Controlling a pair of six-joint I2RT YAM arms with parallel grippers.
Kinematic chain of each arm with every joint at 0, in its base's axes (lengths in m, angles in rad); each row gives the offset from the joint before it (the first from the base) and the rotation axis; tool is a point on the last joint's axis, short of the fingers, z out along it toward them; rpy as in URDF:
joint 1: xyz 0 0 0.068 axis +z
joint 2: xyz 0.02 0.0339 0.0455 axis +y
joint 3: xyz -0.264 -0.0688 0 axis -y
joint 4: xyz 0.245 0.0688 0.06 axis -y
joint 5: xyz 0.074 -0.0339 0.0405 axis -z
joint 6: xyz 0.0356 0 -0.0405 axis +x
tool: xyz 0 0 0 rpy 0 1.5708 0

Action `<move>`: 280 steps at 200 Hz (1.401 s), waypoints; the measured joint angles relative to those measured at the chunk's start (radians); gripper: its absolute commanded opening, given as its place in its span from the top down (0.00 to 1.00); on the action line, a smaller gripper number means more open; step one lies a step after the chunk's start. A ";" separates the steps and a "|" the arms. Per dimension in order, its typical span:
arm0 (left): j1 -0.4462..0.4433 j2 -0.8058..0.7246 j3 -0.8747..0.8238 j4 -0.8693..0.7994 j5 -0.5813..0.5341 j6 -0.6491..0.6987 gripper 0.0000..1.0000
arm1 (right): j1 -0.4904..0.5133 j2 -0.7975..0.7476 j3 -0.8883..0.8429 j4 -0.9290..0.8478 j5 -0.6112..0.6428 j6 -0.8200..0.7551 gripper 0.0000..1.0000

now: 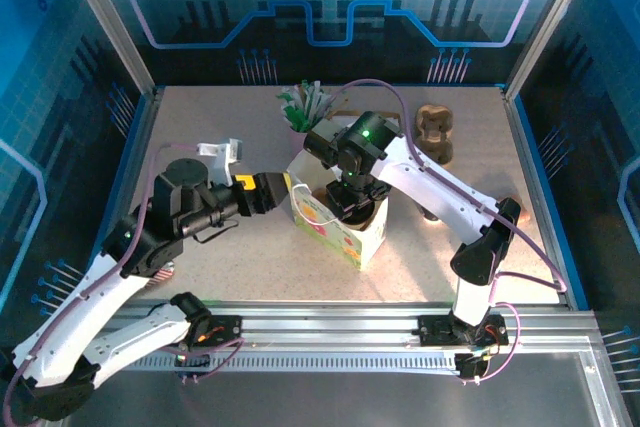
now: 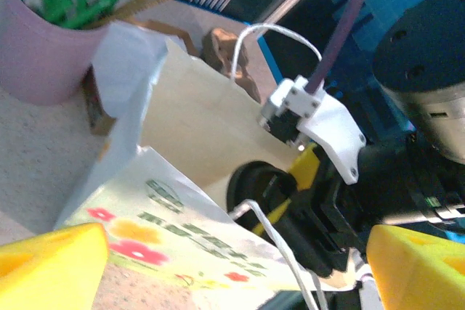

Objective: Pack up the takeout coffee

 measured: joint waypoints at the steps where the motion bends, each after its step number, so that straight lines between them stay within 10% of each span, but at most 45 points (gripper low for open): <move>1: -0.001 0.001 0.000 -0.001 0.001 -0.002 0.11 | 0.000 0.000 0.000 0.000 0.000 0.000 0.50; 193: -0.110 0.191 0.028 -0.043 0.007 -0.110 1.00 | 0.000 0.000 0.001 0.000 0.013 0.000 0.51; 280: -0.109 0.286 0.106 -0.046 -0.027 -0.037 1.00 | 0.010 0.000 0.001 0.000 0.013 0.000 0.51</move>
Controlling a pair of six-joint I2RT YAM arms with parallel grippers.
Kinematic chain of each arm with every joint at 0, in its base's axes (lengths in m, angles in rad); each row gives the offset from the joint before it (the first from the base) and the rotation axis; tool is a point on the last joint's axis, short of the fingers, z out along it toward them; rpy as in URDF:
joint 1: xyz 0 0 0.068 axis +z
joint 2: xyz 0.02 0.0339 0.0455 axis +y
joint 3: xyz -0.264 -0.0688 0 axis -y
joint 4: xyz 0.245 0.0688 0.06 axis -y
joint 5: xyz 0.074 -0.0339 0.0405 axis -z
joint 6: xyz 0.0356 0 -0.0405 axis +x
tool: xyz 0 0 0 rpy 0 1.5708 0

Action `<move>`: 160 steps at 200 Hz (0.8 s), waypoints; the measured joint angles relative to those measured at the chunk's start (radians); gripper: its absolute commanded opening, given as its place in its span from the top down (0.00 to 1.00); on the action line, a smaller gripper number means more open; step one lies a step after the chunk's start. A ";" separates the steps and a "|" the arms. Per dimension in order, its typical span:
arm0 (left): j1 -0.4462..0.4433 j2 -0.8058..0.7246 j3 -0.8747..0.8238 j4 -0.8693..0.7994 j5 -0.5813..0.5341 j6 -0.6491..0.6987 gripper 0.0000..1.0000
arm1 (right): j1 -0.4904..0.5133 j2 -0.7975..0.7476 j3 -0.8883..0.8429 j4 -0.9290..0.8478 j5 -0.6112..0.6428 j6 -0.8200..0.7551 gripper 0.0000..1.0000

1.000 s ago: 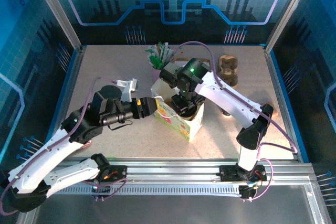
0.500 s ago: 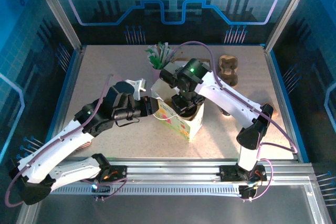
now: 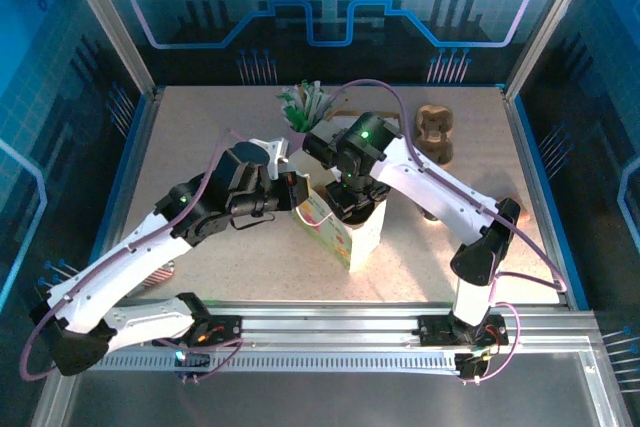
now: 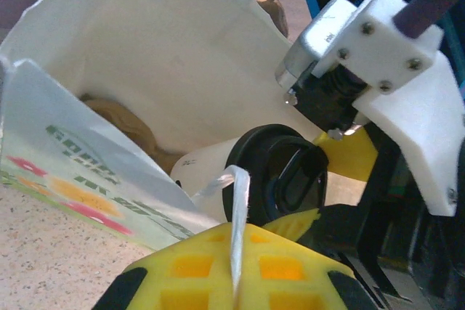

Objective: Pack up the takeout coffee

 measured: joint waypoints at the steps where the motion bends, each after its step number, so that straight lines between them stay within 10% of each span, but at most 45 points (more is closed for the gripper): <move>1: 0.000 0.001 0.000 0.000 0.000 0.000 1.00 | 0.000 0.000 0.000 0.000 0.000 0.000 0.51; 134: 0.075 -0.011 0.001 0.028 0.013 0.148 1.00 | 0.004 0.049 0.016 0.000 -0.007 0.000 0.52; 160: 0.078 -0.026 0.000 0.026 0.012 0.169 0.79 | 0.004 0.049 0.017 0.000 -0.007 0.000 0.51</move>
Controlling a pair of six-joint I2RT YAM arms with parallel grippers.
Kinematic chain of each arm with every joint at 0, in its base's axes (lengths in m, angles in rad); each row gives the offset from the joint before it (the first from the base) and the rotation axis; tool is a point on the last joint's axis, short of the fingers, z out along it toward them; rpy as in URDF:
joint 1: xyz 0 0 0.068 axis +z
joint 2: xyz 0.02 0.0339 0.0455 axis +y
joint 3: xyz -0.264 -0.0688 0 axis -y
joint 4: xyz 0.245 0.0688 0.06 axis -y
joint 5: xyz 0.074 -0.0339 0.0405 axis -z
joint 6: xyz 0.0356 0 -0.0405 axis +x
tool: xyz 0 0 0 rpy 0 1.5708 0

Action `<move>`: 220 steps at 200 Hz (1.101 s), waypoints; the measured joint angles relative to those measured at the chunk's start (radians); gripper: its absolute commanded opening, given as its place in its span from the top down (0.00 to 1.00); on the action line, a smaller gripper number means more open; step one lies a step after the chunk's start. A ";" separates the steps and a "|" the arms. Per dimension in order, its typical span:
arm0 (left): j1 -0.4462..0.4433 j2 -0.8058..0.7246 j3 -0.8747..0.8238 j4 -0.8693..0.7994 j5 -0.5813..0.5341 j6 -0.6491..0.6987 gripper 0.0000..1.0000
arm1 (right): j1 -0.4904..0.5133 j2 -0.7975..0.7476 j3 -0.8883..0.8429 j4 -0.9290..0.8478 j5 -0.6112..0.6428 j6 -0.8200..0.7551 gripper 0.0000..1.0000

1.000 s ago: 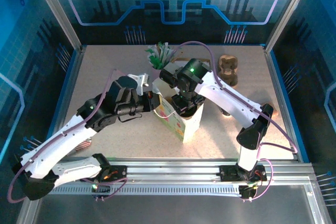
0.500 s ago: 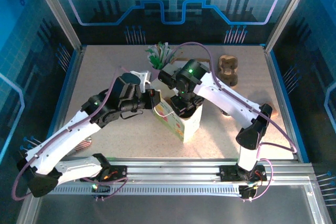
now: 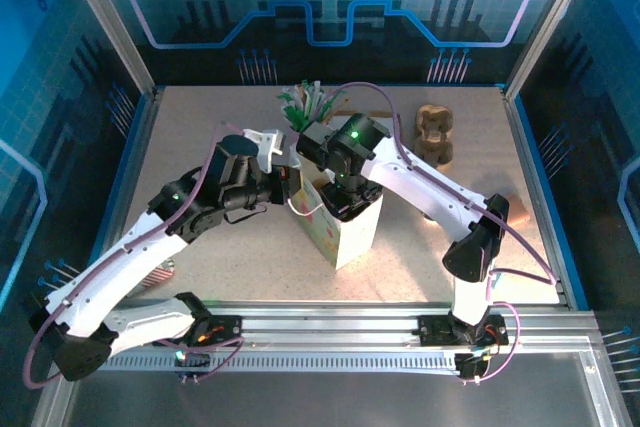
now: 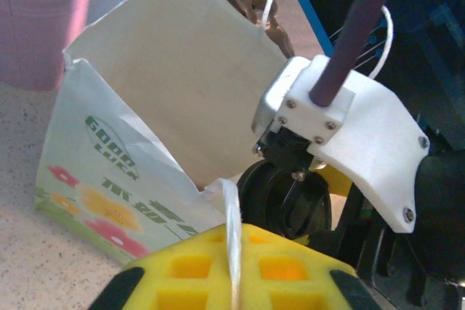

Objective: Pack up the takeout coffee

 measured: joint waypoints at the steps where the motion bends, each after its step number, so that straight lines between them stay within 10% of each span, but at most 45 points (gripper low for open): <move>1: 0.001 -0.002 0.000 0.000 0.000 0.006 0.77 | 0.000 0.000 0.000 0.000 0.000 0.000 0.51; 73: 0.003 -0.145 -0.008 -0.028 -0.028 0.097 0.41 | 0.001 0.050 0.007 0.000 -0.023 0.000 0.52; 220: 0.022 -0.201 -0.077 -0.105 -0.140 0.212 0.43 | 0.028 0.044 0.003 0.000 -0.027 0.000 0.52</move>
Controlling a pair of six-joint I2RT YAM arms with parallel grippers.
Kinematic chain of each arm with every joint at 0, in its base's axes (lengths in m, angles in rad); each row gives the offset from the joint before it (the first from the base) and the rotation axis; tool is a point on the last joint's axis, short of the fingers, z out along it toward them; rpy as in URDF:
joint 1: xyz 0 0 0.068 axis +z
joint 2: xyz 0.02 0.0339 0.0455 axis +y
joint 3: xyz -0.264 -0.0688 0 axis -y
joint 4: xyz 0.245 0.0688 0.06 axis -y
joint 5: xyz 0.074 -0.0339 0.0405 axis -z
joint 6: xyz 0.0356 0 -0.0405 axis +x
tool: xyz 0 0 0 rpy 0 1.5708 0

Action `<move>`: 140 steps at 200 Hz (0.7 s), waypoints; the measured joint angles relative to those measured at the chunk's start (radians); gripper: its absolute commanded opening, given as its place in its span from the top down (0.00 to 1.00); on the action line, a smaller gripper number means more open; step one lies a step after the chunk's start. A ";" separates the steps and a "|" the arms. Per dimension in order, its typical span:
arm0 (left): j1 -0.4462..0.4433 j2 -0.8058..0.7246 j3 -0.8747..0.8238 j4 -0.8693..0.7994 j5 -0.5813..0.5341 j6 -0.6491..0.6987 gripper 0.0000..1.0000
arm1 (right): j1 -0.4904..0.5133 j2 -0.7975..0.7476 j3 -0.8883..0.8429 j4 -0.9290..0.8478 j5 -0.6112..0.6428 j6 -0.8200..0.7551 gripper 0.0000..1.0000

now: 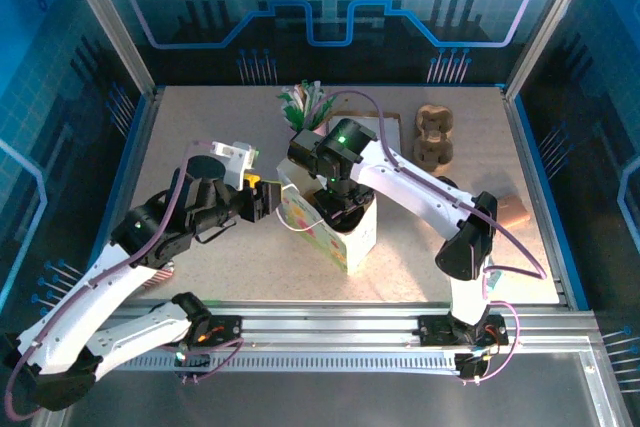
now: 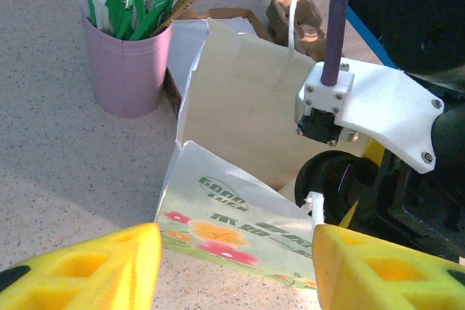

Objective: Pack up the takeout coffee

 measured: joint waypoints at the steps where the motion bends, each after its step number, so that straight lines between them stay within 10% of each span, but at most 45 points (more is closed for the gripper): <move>1: 0.000 0.000 0.000 0.000 0.000 0.000 0.43 | 0.000 0.000 0.000 0.000 0.000 0.000 0.52; 140: 0.020 -0.021 -0.030 0.000 -0.030 0.022 0.46 | 0.005 0.000 -0.079 0.000 -0.027 -0.012 0.52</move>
